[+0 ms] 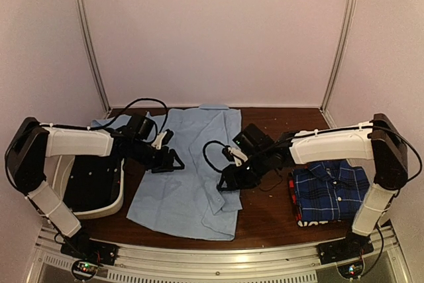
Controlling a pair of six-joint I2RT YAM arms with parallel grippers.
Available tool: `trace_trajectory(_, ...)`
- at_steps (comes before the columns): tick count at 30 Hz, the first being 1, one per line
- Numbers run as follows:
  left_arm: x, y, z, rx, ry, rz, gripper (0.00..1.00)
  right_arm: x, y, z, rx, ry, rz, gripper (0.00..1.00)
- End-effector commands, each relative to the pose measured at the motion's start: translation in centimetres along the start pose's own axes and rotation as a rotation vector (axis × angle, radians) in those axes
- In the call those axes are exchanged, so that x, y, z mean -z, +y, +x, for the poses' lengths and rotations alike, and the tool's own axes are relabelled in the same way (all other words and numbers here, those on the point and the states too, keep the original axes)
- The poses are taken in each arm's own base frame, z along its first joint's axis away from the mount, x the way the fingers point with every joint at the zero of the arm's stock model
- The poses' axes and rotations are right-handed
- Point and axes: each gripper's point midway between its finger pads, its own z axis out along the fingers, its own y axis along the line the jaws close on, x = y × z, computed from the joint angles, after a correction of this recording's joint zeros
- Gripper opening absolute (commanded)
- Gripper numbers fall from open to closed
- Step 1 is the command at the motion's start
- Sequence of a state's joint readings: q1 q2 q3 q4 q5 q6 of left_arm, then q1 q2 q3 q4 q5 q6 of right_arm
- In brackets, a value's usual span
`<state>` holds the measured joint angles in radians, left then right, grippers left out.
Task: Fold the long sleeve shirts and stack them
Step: Adjust the sleeve of the 1/3-folded shirt.
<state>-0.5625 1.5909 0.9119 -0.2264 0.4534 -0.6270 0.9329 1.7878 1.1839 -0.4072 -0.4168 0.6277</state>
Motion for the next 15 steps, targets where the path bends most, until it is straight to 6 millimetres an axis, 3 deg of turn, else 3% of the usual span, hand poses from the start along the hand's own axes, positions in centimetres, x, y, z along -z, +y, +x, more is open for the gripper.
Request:
trace_trajectory(1,-0.9,-1.9,-1.3,-0.048,-0.019,0.047,0.56,2.0,-3.9,-0.3,-0.037,-0.078,0.102,0.53)
trace_trajectory(7,-1.4,-2.4,-1.4,-0.051,-0.009,0.056,0.56,0.3,-5.1,2.4,-0.078,-0.032,0.058,0.4)
trace_trajectory(15,-2.0,-2.6,-1.0,-0.052,0.008,0.058,0.55,-0.2,-4.9,4.4,-0.103,-0.003,0.019,0.39)
